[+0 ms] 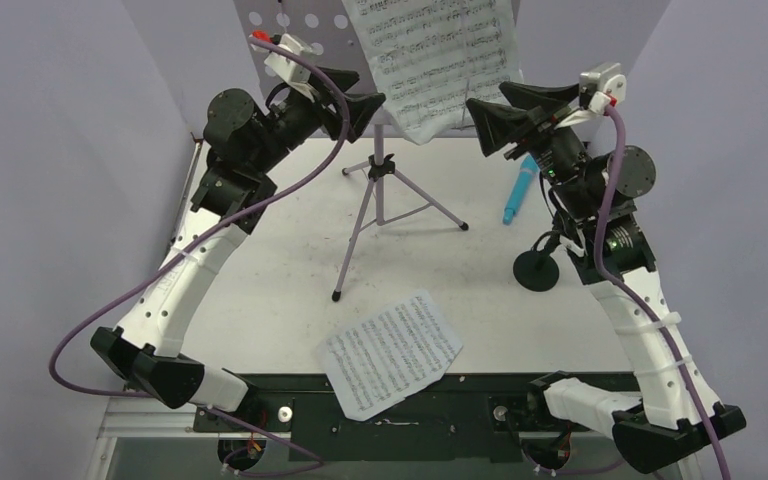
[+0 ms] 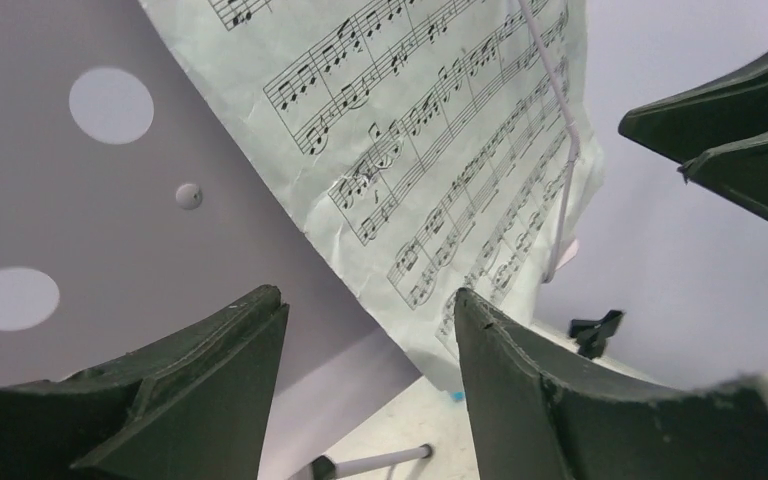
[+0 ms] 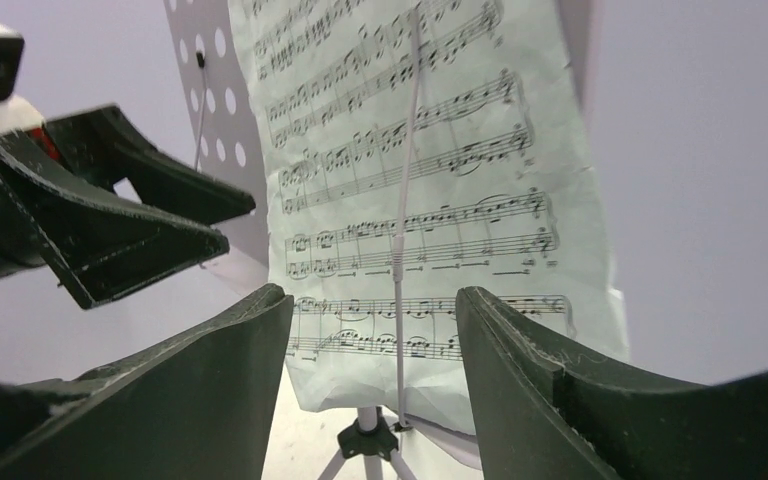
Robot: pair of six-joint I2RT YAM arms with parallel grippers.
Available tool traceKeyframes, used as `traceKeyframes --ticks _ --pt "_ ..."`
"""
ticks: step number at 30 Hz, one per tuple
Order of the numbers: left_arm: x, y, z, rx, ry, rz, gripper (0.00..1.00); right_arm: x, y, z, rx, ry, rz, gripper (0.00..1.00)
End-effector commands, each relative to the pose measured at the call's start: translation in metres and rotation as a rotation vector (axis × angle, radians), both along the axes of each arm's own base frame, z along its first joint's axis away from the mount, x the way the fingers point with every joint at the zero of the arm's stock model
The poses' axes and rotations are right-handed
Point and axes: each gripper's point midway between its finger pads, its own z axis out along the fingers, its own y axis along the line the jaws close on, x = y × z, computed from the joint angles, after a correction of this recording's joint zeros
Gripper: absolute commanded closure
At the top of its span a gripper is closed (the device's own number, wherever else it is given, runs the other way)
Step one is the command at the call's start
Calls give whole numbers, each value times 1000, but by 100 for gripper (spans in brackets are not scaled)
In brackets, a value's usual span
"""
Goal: Set up the instrument practice props
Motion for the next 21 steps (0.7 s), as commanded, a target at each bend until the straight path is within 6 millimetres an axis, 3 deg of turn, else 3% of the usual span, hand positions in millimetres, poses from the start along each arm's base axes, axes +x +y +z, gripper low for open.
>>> traceKeyframes --ticks 1,7,16,21 --pt "-24 -2 30 -179 21 -124 43 -3 -28 12 65 -7 -130 38" --pt "-32 -12 17 -240 111 -219 47 5 -45 4 84 47 -227 38" --pt "-24 -22 3 -232 171 -248 53 20 -65 -9 114 126 -354 39" --pt "-17 -28 -3 -223 203 -261 60 25 -65 -14 105 146 -368 40"
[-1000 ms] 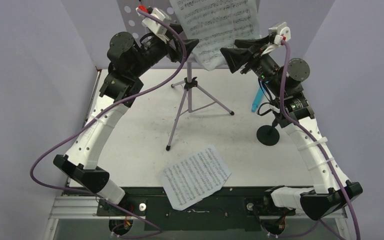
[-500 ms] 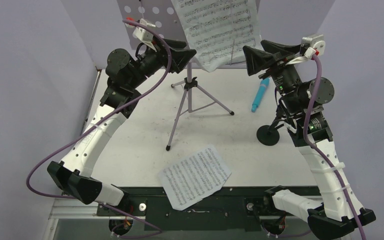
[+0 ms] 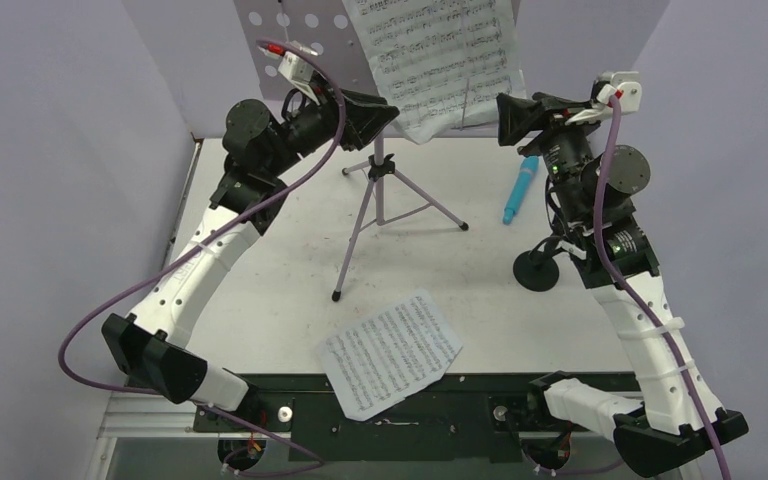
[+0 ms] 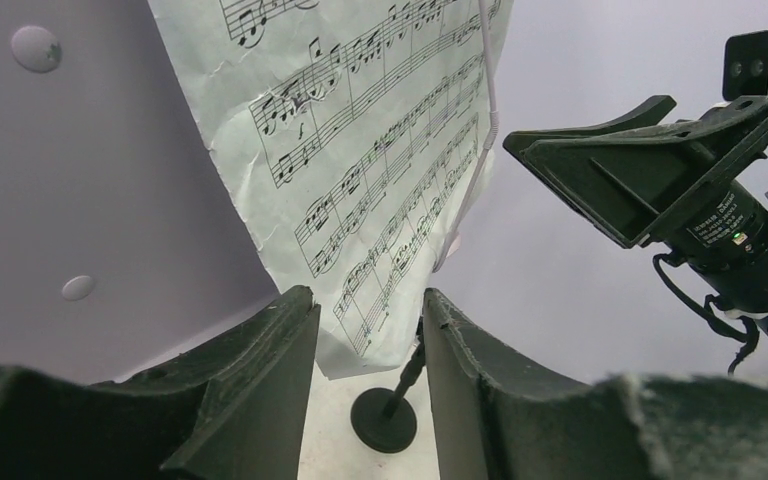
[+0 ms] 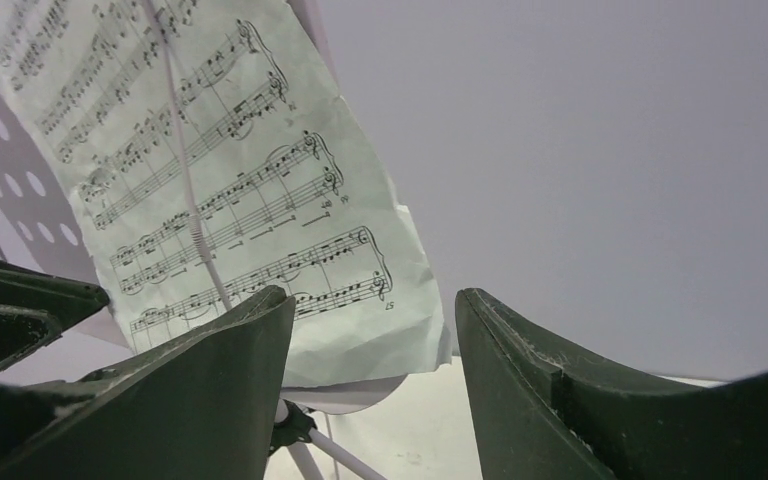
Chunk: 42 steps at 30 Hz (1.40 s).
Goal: Set up the instrument practice props
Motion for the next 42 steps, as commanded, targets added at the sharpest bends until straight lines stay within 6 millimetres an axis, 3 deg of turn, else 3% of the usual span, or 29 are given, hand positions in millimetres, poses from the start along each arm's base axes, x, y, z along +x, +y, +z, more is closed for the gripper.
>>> traceKeyframes --ticks 1,7,13,18,23,32,42 --pt "-1 -1 20 -32 -37 -23 61 3 -8 8 17 -3 -41 40" --pt "7 3 15 -12 -15 29 65 4 -6 7 7 5 -34 40" --pt "7 17 15 -14 -20 111 51 3 -5 7 4 3 -29 40" --pt "3 5 13 10 -29 32 48 3 -2 5 6 8 -14 40" --pt "-1 -4 18 -4 -49 -31 63 3 -2 5 6 8 -11 40" --pt "0 7 29 3 -98 37 97 2 -2 7 6 2 -12 40" --pt "10 18 40 23 -149 101 100 2 -2 8 9 0 -11 40"
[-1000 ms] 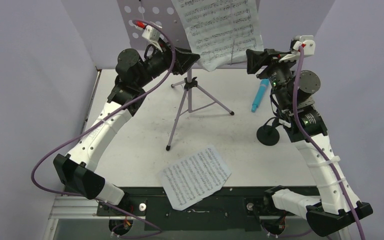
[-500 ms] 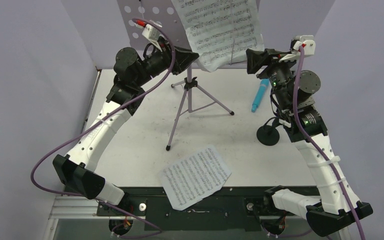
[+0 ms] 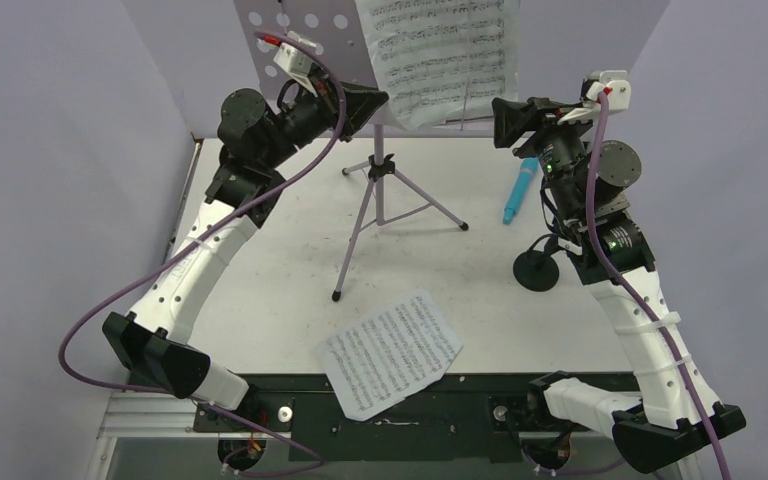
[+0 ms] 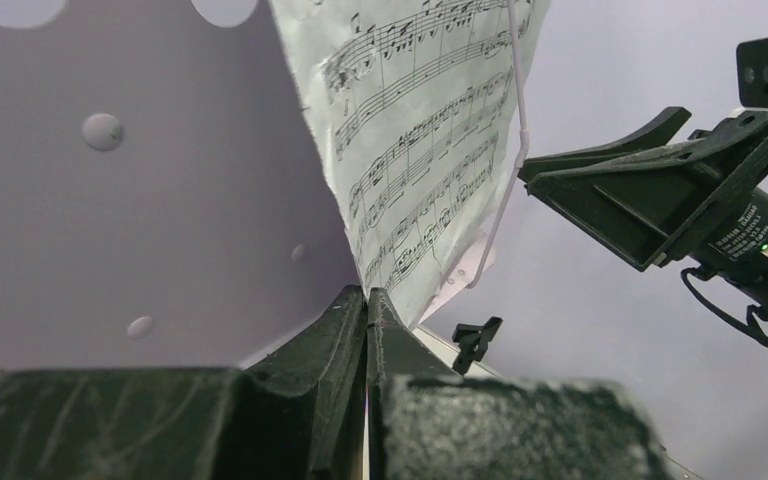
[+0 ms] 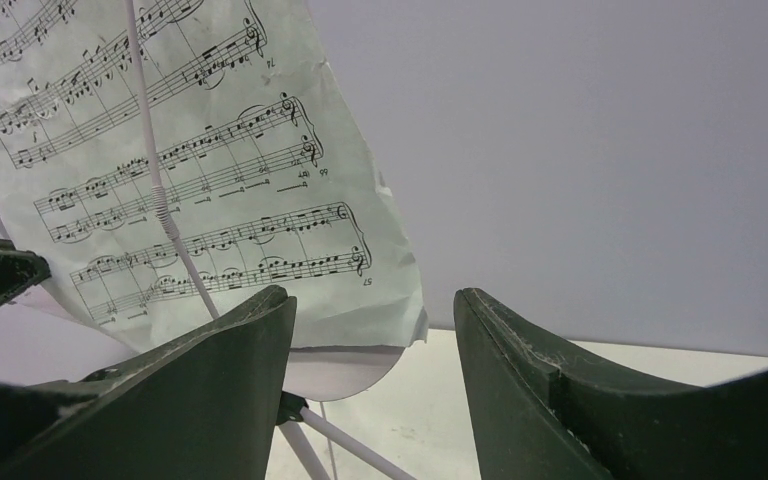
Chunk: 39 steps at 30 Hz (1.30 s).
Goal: Set up the instrument practice props
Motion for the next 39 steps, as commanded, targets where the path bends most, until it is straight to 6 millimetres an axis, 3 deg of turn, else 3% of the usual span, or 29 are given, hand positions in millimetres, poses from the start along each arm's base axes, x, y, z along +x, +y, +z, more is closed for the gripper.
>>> traceKeyframes --ticks 1,12,17,18,22,27,34,39 --pt "-2 16 37 -27 -110 63 100 -9 -3 27 28 -65 5 40" --pt "5 18 51 -36 -135 69 100 -10 3 26 19 -63 37 40" --pt "6 18 47 -27 -127 68 100 -10 3 25 19 -61 39 40" --pt "6 18 45 -24 -123 70 97 -10 3 24 18 -59 40 40" --pt "5 27 39 -17 -115 106 64 -13 2 26 19 -62 41 40" --pt "-13 48 44 -35 -137 158 38 -19 3 24 14 -56 57 39" --pt "-50 74 36 -45 -141 188 19 -32 1 12 9 -3 76 37" --pt "-66 86 -6 -29 -58 202 12 -44 -2 -9 11 80 79 34"
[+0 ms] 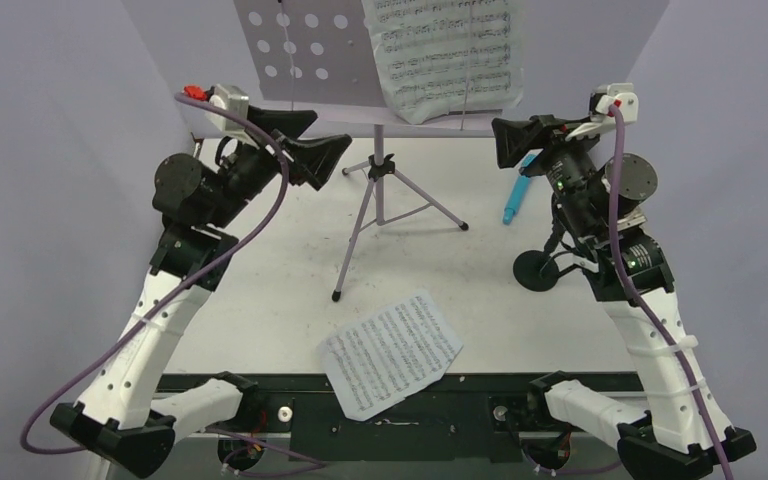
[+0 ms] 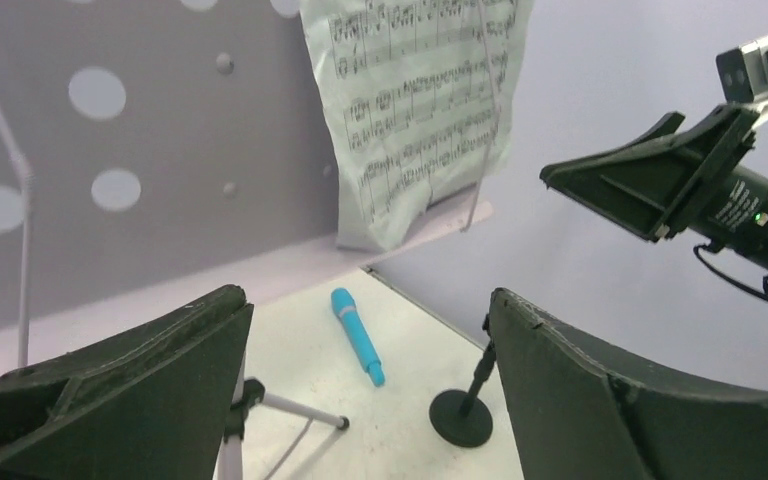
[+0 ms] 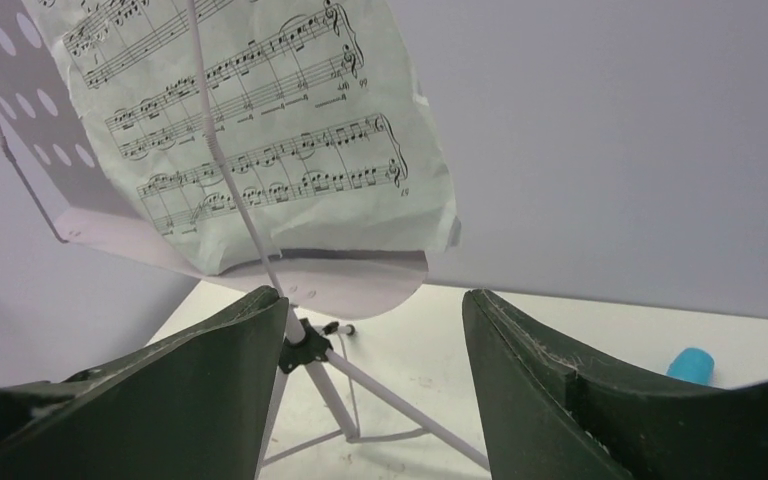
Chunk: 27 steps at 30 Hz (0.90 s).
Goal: Set up the instrument practice props
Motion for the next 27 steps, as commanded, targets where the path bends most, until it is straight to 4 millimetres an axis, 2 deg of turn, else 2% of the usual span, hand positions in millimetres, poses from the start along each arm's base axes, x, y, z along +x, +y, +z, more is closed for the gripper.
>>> traceKeyframes --ticks 1,3,6,12,15,19,23,25,27 --pt "-12 13 -25 -13 44 24 11 -21 -5 -8 17 52 15 34" --pt "-17 13 -50 14 88 11 9 -22 -3 -31 2 122 27 33" --pt "-20 19 -97 78 185 38 6 -26 6 -77 -62 258 83 30" --pt "-35 26 -216 233 442 35 0 -36 11 -171 -129 521 118 27" --pt "-44 35 -273 306 588 56 4 -43 13 -213 -124 623 131 27" --pt "-58 49 -336 364 754 105 3 -57 26 -276 -77 749 199 27" --pt "-72 65 -385 339 968 201 4 -72 31 -336 -53 891 225 27" --pt "-80 67 -402 294 1074 220 4 -80 34 -358 -38 943 241 26" --pt "-86 62 -409 227 1159 212 4 -87 35 -376 -23 987 249 26"
